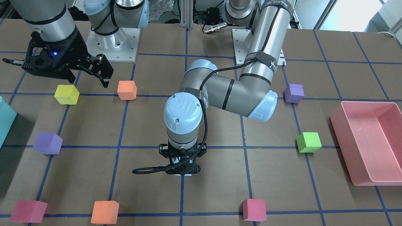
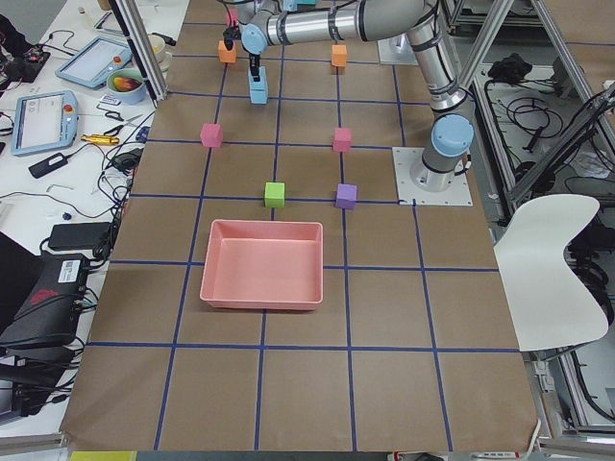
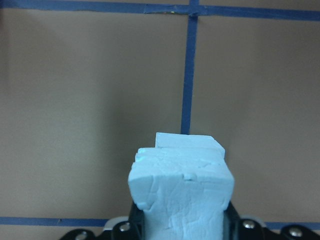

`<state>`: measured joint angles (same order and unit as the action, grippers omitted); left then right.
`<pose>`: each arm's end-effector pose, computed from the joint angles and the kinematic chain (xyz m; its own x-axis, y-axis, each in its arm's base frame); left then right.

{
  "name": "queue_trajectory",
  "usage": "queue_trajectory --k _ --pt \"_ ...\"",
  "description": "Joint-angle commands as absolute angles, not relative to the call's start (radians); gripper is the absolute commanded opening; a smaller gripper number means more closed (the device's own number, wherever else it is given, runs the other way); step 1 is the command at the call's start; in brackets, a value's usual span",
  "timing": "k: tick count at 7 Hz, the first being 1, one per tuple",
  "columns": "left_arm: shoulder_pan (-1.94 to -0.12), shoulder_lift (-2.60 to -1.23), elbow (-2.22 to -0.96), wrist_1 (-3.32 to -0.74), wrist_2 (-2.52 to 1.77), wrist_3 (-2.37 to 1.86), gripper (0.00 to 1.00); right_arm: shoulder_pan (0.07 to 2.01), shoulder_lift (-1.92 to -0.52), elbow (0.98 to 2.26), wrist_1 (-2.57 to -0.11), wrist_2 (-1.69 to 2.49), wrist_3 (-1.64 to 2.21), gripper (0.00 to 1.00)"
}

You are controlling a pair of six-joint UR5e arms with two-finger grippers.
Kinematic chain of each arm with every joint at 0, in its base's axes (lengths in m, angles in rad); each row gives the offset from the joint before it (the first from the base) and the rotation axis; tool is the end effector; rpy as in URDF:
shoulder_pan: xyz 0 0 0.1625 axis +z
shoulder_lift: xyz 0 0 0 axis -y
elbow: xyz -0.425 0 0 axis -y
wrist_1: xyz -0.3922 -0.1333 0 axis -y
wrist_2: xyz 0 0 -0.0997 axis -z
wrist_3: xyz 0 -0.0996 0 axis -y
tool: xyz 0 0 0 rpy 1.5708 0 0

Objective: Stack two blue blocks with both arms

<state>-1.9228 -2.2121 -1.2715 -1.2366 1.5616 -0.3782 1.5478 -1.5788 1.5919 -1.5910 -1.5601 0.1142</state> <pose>-0.3751 -0.6321 0.2712 -0.9996 -0.0263 0.0057 -0.0262 0.9996 0.0107 0.1231 -0.4921 0.4835 -0.9905 0.1367 -0.0114 0.1368 0.9906 -0.0058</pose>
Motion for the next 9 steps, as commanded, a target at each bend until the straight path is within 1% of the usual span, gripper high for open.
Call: queue_trajectory --k 1,6,7,8,9 --pt "-1.924 -2.214 -1.27 -1.236 1.569 -0.37 0.0 1.546 -1.6 1.618 -1.592 -1.56 0.114 1.0" --pt "-1.924 -2.223 -1.27 -1.232 1.568 -0.371 0.0 1.545 -1.603 1.62 -1.592 -1.559 0.112 1.0" --pt "-1.924 -2.223 -1.273 -1.232 1.571 -0.371 0.04 1.545 -1.603 1.618 -1.591 -1.559 0.112 1.0" --pt "-1.924 -2.226 -1.281 -1.229 1.574 -0.396 0.95 1.545 -1.603 1.62 -1.591 -1.56 0.11 1.0" --pt "-1.924 -2.227 -1.279 -1.229 1.572 -0.412 1.0 1.546 -1.605 1.62 -1.589 -1.56 0.11 1.0"
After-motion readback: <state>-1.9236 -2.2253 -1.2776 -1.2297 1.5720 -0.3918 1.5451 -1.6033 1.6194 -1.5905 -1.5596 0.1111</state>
